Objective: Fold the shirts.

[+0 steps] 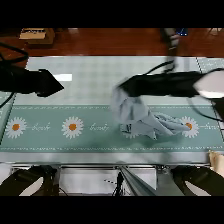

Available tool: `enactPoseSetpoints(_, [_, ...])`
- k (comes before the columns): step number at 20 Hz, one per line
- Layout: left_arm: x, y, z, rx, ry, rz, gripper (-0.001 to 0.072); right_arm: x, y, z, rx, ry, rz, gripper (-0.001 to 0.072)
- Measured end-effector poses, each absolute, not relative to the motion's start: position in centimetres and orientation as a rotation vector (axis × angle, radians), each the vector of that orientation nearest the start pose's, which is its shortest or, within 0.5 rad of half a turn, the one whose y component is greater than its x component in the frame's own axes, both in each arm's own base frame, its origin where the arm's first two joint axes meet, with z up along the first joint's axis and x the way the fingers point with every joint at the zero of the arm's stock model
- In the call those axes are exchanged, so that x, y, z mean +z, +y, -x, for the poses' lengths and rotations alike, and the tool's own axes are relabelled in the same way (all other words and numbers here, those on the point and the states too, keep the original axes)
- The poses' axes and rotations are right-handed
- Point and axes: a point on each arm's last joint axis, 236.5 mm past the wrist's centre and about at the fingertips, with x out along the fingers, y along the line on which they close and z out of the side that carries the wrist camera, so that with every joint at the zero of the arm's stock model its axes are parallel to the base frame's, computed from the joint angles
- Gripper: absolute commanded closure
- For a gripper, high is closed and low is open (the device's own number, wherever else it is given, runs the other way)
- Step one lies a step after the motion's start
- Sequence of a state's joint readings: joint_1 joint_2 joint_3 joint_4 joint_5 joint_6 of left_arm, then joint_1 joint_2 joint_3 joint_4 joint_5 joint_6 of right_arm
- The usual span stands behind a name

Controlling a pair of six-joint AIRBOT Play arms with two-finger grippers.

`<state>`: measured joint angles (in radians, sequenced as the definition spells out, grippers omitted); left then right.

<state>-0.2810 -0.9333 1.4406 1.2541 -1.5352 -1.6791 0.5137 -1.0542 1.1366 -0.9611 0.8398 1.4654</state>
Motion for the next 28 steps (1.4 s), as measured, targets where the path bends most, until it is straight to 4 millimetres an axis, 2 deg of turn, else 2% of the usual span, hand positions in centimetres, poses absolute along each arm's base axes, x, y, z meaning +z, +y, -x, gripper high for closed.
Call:
enactPoseSetpoints(1, [20.7,-15.6,-26.9,-0.487,1.083,0.130,0.0199,14.4,31.8,-32.1,0.810,0.840,-0.257,0.0202])
enactPoseSetpoints(3, [20.2,-15.8,-26.7,-0.492,1.101,0.135,0.0198,12.3,33.9,-32.4,0.812,0.849,-0.228,0.0202])
enactPoseSetpoints(4, [19.7,-15.9,-26.6,-0.494,1.113,0.136,0.0198,11.8,34.0,-32.8,0.806,0.846,-0.204,0.0202])
enactPoseSetpoints(5, [19.1,-15.9,-26.5,-0.496,1.129,0.134,0.0140,11.7,33.2,-33.4,0.785,0.834,-0.172,0.0202])
enactPoseSetpoints(6, [18.2,-15.9,-26.3,-0.498,1.153,0.129,0.0058,11.8,31.6,-34.3,0.750,0.820,-0.131,0.0202])
enactPoseSetpoints(7, [17.1,-15.9,-26.0,-0.499,1.180,0.122,0.0034,12.3,29.4,-35.3,0.706,0.803,-0.098,0.0203])
enactPoseSetpoints(9, [14.2,-15.7,-25.4,-0.498,1.248,0.111,0.0034,13.4,23.0,-37.2,0.571,0.781,-0.029,0.0204])
enactPoseSetpoints(11, [10.5,-15.6,-24.7,-0.487,1.324,0.113,0.0034,14.2,14.0,-38.7,0.371,0.785,0.040,0.0203])
enactPoseSetpoints(14, [5.0,-16.3,-23.5,-0.491,1.407,0.175,0.0034,14.1,0.5,-38.3,0.066,0.843,0.027,0.0170])
enactPoseSetpoints(16, [2.2,-17.7,-22.7,-0.522,1.438,0.253,0.0034,13.4,-5.4,-37.0,-0.072,0.868,-0.095,0.0169])
enactPoseSetpoints(18, [0.0,-19.0,-22.5,-0.546,1.461,0.334,0.0034,12.2,-8.9,-35.7,-0.147,0.876,-0.226,0.0165])
enactPoseSetpoints(19, [-1.0,-19.8,-22.5,-0.560,1.470,0.374,0.0035,11.6,-10.0,-35.1,-0.172,0.879,-0.275,0.0165])
enactPoseSetpoints(21, [-2.4,-21.2,-22.8,-0.590,1.489,0.444,0.0036,10.3,-11.0,-34.2,-0.192,0.892,-0.348,0.0165])
enactPoseSetpoints(24, [-4.6,-22.7,-23.9,-0.603,1.508,0.533,0.0037,8.5,-11.3,-33.0,-0.196,0.928,-0.406,0.0166])
enactPoseSetpoints(28, [-6.3,-23.9,-25.2,-0.609,1.528,0.564,0.0054,7.5,-11.1,-32.4,-0.187,0.952,-0.431,0.0166])
